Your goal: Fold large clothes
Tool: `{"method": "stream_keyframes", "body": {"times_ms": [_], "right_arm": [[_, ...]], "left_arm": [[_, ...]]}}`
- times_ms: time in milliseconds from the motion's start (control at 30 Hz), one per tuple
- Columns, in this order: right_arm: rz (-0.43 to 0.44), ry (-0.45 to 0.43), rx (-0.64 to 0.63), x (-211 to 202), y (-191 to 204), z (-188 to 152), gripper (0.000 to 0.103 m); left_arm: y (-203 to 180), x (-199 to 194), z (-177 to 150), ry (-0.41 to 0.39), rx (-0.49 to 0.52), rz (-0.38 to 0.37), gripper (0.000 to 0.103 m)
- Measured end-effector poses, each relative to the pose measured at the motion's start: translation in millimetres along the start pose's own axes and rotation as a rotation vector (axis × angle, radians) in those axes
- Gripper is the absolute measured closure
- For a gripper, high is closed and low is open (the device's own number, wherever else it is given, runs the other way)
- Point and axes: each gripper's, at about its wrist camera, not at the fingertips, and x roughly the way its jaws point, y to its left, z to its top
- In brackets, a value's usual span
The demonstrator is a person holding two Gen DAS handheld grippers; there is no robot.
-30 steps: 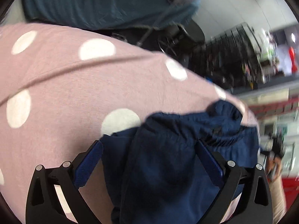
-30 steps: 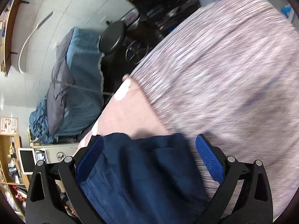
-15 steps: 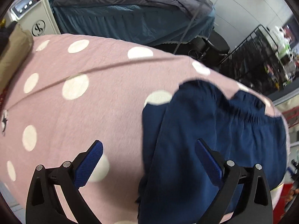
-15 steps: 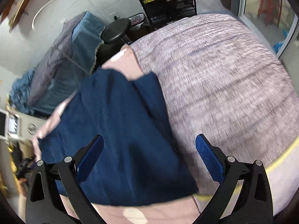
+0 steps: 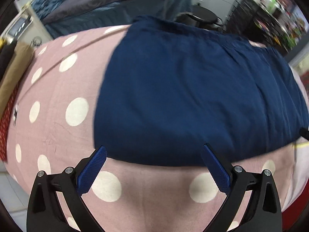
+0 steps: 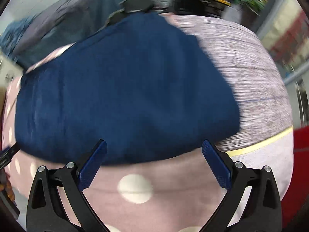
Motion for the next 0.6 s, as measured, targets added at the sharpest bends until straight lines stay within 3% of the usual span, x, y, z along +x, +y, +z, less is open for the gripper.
{"method": "stream_keyframes", "body": {"times_ms": [233,367,500,600], "right_arm": [[0.006,0.034,-0.117,-10,57,-14,0.006],[-0.020,0.046,-0.133,-23,63,-10,0.006],[-0.036,0.025,-0.137,-38,61,-8,0.006],[-0.041,0.014,-0.133,-45,61,-4,0.006]], "left_arm": [[-52,-25,4,-0.017,0.083,-0.004,0.007],[-63,-40,8,-0.032,0.108,0.031,0.007],[-66,-51,10,-0.032,0.071,-0.011,0.007],[-68,-54,9,-0.010,0.050,0.006,0.007]]}}
